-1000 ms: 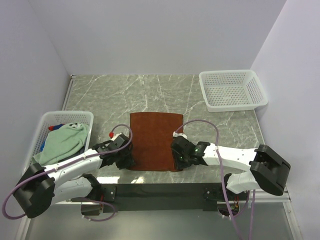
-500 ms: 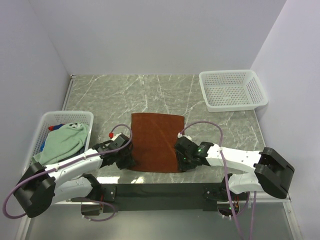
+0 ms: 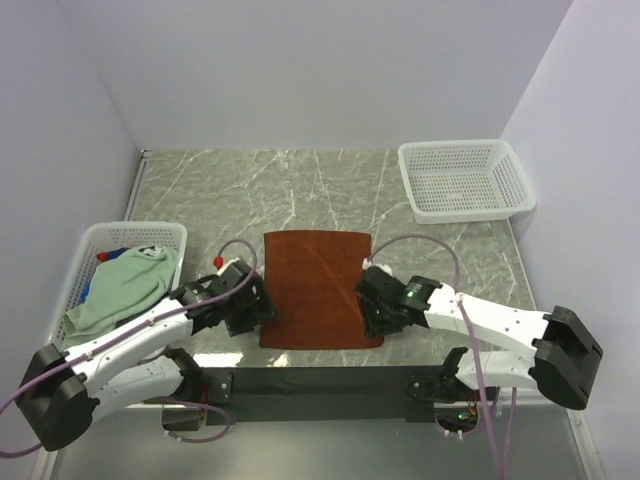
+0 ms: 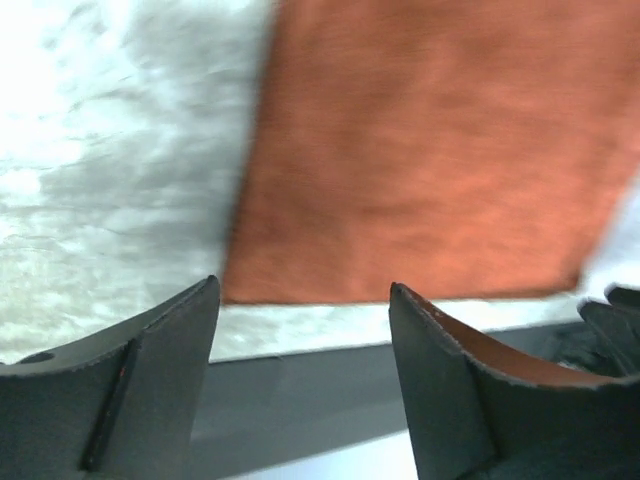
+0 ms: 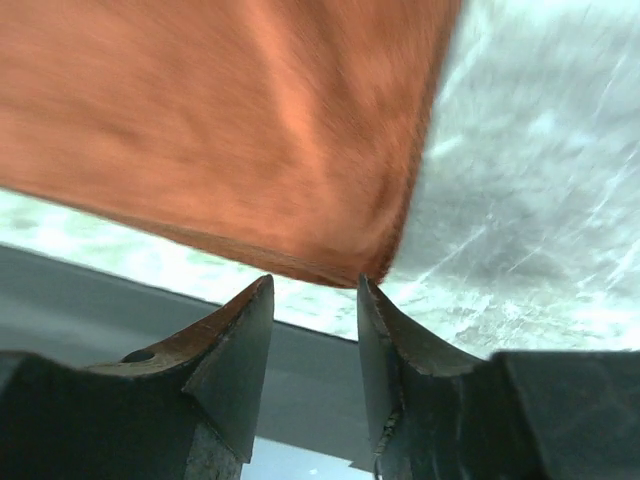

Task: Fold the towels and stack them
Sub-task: Fold the towel

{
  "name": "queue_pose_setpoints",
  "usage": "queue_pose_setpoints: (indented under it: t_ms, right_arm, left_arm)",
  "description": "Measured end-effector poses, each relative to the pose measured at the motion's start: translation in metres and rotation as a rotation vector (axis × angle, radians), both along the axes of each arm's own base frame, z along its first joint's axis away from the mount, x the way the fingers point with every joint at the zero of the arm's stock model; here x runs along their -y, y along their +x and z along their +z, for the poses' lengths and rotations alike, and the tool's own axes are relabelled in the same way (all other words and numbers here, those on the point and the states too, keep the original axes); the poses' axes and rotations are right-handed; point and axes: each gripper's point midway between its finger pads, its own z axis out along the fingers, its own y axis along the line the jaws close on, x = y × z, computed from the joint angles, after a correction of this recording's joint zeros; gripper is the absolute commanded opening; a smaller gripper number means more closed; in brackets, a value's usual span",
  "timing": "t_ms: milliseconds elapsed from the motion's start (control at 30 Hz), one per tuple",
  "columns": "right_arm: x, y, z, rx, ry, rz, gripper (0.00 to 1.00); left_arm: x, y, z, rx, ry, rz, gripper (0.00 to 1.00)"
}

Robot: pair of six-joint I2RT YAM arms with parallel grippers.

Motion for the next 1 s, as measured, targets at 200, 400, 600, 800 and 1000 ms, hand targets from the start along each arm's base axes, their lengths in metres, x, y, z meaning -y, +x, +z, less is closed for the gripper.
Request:
queue_pose_setpoints:
  t_ms: [200, 400, 600, 800, 1000]
  right_arm:
    - [-0.014, 0.061, 0.051, 0.157, 0.131, -0.063, 0.43]
    - [-0.002, 0.141, 0.069, 0.292, 0.171, -0.183, 0.34]
    - [-0.004, 0.218, 0.053, 0.326, 0.18, -0.25, 0.32]
    - [0.0, 0.27, 0.017, 0.295, 0.181, -0.301, 0.31]
    - [0.0, 0.29, -0.021, 0.226, 0.17, -0.312, 0.3]
  left_arm:
    - [0.022, 0.034, 0.066, 0.149, -0.063, -0.025, 0.66]
    - [0.04, 0.068, 0.06, 0.171, 0.005, -0.068, 0.56]
    - [0.042, 0.067, 0.005, 0.051, 0.11, -0.144, 0.53]
    - [0.036, 0.047, -0.032, -0.044, 0.134, -0.191, 0.53]
    - [0.039, 0.044, -0.034, -0.05, 0.103, -0.201, 0.53]
